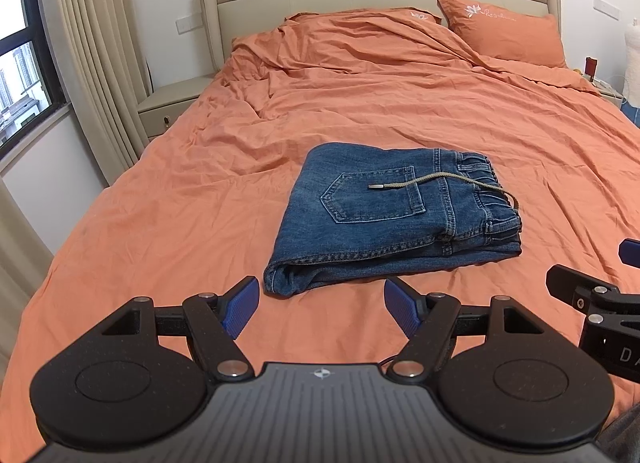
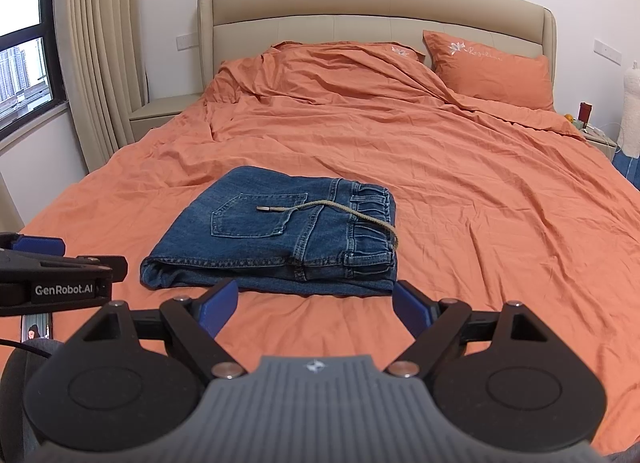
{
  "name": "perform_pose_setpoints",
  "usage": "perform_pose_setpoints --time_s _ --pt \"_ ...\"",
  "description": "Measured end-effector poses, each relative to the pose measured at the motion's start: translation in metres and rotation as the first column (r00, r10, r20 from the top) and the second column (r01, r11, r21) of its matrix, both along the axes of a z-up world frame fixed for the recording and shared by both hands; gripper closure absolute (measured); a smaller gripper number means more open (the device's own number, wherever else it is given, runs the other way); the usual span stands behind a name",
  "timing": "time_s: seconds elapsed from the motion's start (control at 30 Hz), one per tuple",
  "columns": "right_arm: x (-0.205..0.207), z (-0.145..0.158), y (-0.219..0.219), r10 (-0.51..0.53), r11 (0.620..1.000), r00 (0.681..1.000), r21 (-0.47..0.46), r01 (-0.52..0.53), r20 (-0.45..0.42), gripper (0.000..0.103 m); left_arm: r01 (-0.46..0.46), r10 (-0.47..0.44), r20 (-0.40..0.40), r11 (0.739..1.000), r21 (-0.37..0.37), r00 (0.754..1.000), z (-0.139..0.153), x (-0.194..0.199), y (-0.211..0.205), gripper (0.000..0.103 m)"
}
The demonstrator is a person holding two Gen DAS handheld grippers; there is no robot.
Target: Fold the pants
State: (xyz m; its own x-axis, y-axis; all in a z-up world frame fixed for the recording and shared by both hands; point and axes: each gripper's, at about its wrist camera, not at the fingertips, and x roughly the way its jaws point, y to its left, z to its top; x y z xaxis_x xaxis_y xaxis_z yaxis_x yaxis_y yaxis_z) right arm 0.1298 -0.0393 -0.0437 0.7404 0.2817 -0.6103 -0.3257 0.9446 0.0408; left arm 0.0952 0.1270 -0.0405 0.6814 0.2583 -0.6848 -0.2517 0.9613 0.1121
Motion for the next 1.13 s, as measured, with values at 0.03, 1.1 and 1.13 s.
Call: perform_pose_setpoints --time_s 0.03,1.1,1.13 --pt "0.000 0.000 0.000 0.000 1.000 1.000 0.001 0.000 0.000 0.022 0.001 -0.001 0.000 1.000 0.000 1.000 0.000 0.000 0.000 0.019" --pt "-0.007 0.004 -0.002 0.007 1.000 1.000 0.005 -0.007 0.003 0.022 0.045 -0.047 0.044 0.998 0.041 0.998 0.007 -0.002 -0.011 0.020" --pt "-0.007 0.004 -0.002 0.007 1.000 1.000 0.005 -0.007 0.003 0.022 0.046 -0.048 0.044 0.998 0.042 0.998 0.007 -0.001 -0.011 0.020"
